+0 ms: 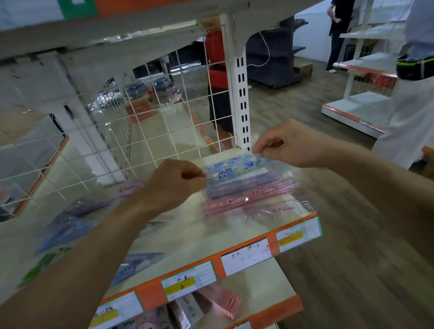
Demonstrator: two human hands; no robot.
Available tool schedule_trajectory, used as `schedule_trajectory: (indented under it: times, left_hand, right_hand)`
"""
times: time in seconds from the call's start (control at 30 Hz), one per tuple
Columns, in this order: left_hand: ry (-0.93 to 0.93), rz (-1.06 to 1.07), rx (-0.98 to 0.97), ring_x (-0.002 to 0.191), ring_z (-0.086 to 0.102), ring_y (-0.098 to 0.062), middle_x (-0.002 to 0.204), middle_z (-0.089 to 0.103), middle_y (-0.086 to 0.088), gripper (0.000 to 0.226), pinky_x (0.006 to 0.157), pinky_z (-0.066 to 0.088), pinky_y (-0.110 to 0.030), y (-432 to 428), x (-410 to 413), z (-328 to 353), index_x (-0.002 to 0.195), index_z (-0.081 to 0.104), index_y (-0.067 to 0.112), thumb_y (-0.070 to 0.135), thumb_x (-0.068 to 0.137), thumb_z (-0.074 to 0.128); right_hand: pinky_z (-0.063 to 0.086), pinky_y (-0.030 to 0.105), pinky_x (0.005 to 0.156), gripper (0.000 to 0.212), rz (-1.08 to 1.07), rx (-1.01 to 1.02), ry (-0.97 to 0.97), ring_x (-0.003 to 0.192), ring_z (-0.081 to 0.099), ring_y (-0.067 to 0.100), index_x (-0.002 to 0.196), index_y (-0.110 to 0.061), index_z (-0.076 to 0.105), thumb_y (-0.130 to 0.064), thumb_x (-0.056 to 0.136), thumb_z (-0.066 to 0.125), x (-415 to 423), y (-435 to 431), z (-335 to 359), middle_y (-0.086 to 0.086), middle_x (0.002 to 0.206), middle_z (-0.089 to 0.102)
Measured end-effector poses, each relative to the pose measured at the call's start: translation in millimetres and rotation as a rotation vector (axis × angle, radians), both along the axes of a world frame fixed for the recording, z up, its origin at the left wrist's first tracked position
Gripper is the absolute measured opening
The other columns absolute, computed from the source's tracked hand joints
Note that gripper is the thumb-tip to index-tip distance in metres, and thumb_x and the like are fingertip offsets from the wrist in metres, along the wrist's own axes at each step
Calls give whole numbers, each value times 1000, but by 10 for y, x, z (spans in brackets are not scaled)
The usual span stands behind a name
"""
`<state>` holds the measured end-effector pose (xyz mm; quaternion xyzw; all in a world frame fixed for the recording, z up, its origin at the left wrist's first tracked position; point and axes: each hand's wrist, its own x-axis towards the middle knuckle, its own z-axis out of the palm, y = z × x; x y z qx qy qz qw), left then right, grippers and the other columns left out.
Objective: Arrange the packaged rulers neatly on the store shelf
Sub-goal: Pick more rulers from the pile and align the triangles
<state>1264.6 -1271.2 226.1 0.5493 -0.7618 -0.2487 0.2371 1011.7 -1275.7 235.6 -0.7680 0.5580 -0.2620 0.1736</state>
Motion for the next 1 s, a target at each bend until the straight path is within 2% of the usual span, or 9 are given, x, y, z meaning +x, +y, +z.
schedule_trajectory:
  times: [0.13,0.23,0.33,0.47,0.57,0.7,0.83,0.93,1.0]
  left_hand:
    - [162,64,133,67,56,-13,75,65,-4,13,66,50,-26,-99,-42,14,79,67,19,13,89,62]
    - [259,104,200,67,54,-14,74,62,-6,13,66,48,-26,-201,-110,45,79,66,15,10,90,60]
    - [266,128,210,63,54,-13,71,62,-5,13,64,49,-25,-319,-157,68,78,66,14,11,90,61]
    - [8,130,26,63,54,-16,70,63,-4,18,62,44,-25,-496,-106,37,82,70,6,12,91,55]
    - [-173,162,-77,83,63,-26,88,70,-11,21,77,51,-33,-607,17,-31,84,71,1,9,88,52]
    - [-310,218,-114,97,63,-32,101,69,-15,21,84,49,-34,-633,157,-96,96,71,6,11,89,51]
    - [-439,239,-104,101,61,-32,106,67,-13,20,83,47,-33,-677,270,-144,97,70,13,19,87,54]
    - [-499,259,-87,105,60,-28,115,65,-9,24,90,49,-35,-704,303,-164,107,68,19,23,86,57]
    - [-535,256,-82,107,59,-28,117,63,-8,26,91,47,-32,-718,322,-185,110,66,20,25,86,58]
  right_hand:
    - [40,27,97,27,8,-124,347,113,53,17,115,-24,67,-20,91,55,94,-117,0,-6,114,63]
    - [41,41,98,39,102,-249,488,114,48,23,122,-26,60,-28,83,61,303,-192,-5,-1,117,60]
    - [43,38,95,40,149,-321,620,114,44,21,127,-21,56,-27,87,59,483,-298,13,0,118,58]
    - [48,36,88,34,156,-259,692,110,49,24,124,-18,60,-19,90,57,616,-549,-6,6,113,61]
    - [46,30,82,37,121,-171,675,109,53,26,125,-19,61,-10,90,56,653,-761,-71,8,117,60]
    - [52,35,85,37,115,-56,694,103,59,24,122,-18,62,-3,90,51,745,-982,-175,6,116,62]
    - [49,30,90,41,113,50,689,113,57,24,131,-14,55,-3,92,48,824,-1136,-323,9,128,57]
    - [51,34,89,37,87,84,705,106,60,26,126,-11,57,-5,91,50,842,-1240,-404,13,122,60]
    - [50,32,84,37,84,116,689,101,60,26,125,-8,56,-1,89,50,834,-1281,-446,13,116,61]
